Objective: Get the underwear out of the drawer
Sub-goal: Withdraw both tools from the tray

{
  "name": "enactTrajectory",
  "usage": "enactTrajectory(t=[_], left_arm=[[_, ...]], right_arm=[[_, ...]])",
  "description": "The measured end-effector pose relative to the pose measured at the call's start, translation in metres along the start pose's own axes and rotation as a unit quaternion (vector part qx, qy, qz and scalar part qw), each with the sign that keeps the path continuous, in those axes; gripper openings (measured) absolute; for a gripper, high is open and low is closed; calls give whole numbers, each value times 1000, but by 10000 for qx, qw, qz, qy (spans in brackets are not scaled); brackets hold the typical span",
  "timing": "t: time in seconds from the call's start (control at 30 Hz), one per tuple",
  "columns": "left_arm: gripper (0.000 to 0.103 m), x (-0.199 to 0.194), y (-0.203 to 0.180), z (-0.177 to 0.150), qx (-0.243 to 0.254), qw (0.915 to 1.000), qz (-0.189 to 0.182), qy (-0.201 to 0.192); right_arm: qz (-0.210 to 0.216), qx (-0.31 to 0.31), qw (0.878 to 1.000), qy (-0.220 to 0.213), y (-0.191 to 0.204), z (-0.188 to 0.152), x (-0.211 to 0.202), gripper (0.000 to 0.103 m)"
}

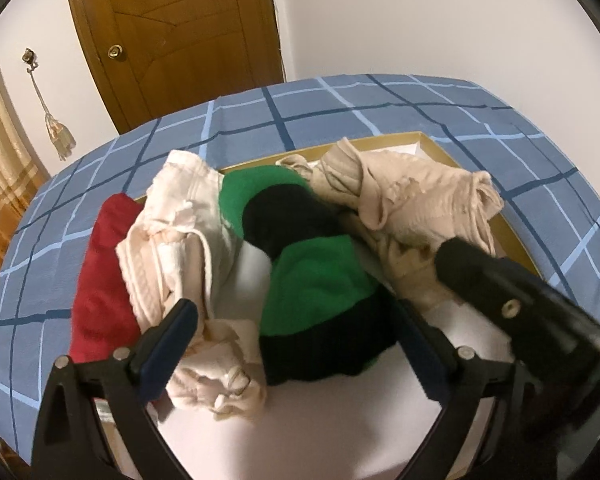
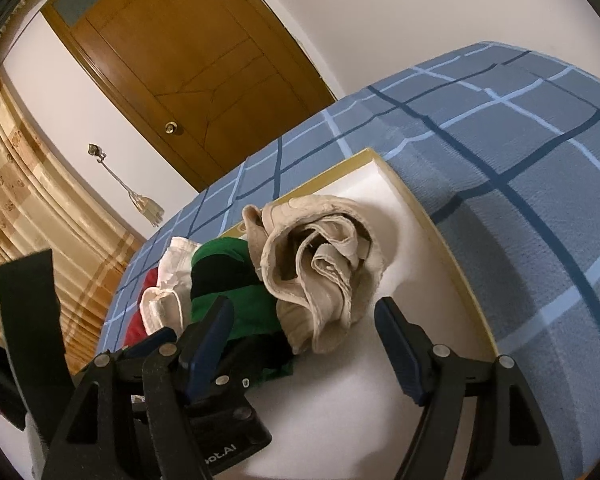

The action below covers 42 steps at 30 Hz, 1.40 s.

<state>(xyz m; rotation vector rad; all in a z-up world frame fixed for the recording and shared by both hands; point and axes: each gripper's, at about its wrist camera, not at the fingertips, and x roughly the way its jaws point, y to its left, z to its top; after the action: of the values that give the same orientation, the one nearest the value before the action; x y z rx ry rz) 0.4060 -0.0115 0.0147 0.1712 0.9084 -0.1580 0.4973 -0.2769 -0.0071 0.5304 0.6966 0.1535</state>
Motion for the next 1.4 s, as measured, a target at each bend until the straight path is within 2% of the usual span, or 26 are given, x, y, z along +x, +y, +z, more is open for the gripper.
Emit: enactTrajectory(t=[0.17,0.53,1.1,1.4], left_arm=[[99,-5,2,-9,-122,9999,-29,-93],[100,-25,-1,-25,-149,9989,171,-413],[102,-69,-10,-50,-72,9952,275,-933],[102,-86,-12,-70,-72,9946,208,-1010]], right_arm=[[-57,-80,9997,-245,1,-4,-16,75],[-112,-440,9937,-1027,5,-21,-53,75],[154,-617,9904,-1224,13,-44,-92,75],[348,-564,9908,-1180,11,-56,-113,75]])
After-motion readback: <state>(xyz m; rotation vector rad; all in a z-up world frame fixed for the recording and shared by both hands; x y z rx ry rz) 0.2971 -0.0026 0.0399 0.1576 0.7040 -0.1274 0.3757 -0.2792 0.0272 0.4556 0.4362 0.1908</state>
